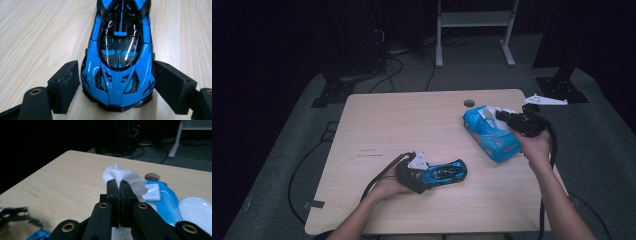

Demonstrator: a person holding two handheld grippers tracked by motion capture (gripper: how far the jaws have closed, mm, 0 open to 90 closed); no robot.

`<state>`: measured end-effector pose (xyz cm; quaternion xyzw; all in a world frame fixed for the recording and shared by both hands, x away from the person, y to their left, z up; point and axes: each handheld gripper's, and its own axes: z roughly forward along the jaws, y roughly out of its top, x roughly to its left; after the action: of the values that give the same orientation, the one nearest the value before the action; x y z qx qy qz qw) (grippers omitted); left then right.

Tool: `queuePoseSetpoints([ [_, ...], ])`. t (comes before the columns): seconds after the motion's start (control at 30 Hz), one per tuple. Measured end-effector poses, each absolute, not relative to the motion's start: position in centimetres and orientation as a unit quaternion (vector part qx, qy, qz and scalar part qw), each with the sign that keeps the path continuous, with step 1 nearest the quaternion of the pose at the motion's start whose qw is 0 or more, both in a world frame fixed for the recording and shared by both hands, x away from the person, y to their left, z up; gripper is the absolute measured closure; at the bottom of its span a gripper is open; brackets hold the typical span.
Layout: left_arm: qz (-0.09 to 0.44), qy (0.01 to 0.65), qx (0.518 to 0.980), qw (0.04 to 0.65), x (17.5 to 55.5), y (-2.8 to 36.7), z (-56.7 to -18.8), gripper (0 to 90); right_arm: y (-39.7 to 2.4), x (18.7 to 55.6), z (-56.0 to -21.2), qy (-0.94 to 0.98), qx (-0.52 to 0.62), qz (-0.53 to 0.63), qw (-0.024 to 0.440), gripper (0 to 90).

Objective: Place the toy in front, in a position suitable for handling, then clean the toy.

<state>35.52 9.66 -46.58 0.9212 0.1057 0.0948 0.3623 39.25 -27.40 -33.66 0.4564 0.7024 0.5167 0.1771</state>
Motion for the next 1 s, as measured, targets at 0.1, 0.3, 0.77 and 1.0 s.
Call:
queuePoseSetpoints([
  [0.1,0.095,0.107,0.921,0.362,35.5,9.7,-46.6,21.4,-27.0,38.2,-33.2,0.716,0.437,0.515,0.175,87.9],
  [0.3,0.095,0.11,0.92,0.363,35.6,9.7,-46.6,19.8,-26.3,36.8,-33.6,0.736,0.415,0.514,0.149,87.9],
  [0.77,0.097,0.111,0.921,0.36,35.6,9.8,-46.6,19.4,-19.2,33.2,-40.5,0.837,0.322,0.442,0.011,87.6],
  [1.0,0.079,0.121,0.916,0.373,35.5,10.3,-46.3,16.5,-16.5,34.1,-41.4,0.866,0.283,0.412,0.015,71.3],
])
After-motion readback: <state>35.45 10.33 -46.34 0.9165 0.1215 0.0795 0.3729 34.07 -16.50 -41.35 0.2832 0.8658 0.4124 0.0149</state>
